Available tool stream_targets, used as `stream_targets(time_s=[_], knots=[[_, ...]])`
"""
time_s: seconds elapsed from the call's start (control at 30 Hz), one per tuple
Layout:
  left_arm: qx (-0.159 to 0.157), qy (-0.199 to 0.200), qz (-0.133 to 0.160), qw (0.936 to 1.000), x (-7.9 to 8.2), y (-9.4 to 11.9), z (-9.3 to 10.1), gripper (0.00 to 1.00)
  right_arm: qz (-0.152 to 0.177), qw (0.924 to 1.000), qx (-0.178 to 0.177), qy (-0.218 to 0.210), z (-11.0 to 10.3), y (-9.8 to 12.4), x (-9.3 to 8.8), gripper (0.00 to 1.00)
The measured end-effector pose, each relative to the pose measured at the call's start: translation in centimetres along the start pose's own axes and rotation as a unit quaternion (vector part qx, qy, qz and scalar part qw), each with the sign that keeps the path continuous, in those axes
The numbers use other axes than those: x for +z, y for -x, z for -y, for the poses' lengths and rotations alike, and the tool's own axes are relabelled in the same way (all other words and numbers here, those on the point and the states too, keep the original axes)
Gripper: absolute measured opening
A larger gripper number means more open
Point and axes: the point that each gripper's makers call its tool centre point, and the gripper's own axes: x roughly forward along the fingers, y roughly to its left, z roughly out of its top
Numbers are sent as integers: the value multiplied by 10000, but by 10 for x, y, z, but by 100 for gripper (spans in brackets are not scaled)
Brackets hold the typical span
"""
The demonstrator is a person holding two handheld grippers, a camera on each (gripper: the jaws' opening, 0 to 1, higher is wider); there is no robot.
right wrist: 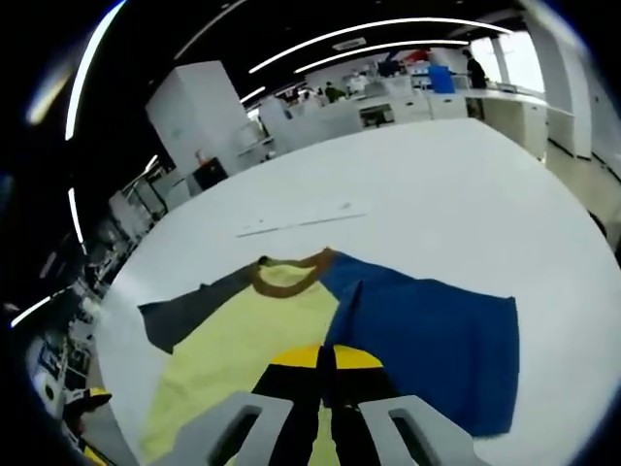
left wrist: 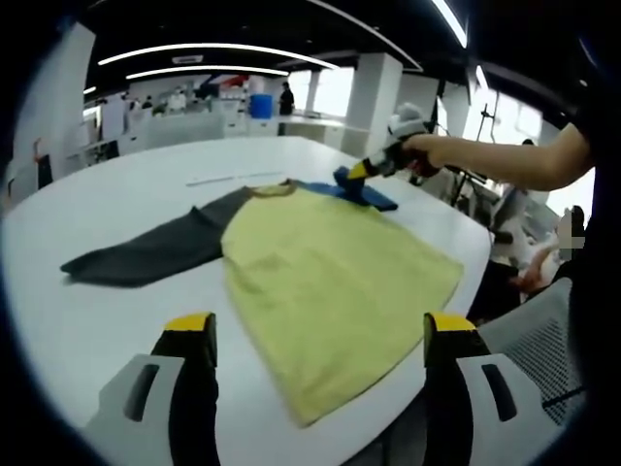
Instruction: Fold the garment on the visible template until the final outline fits inside the template.
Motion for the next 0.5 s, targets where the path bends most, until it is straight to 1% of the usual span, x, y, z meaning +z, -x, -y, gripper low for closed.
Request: stream_targets(time_s=[0.4, 0.5], knots=[[41, 34, 22, 10000, -1, 0, -3, 84, -119, 9998, 108, 92, -20, -15, -3, 0], [62, -7, -16, 10000, -2, -1, -3, 84, -134, 9997, 174, 97, -28, -19, -3, 0]])
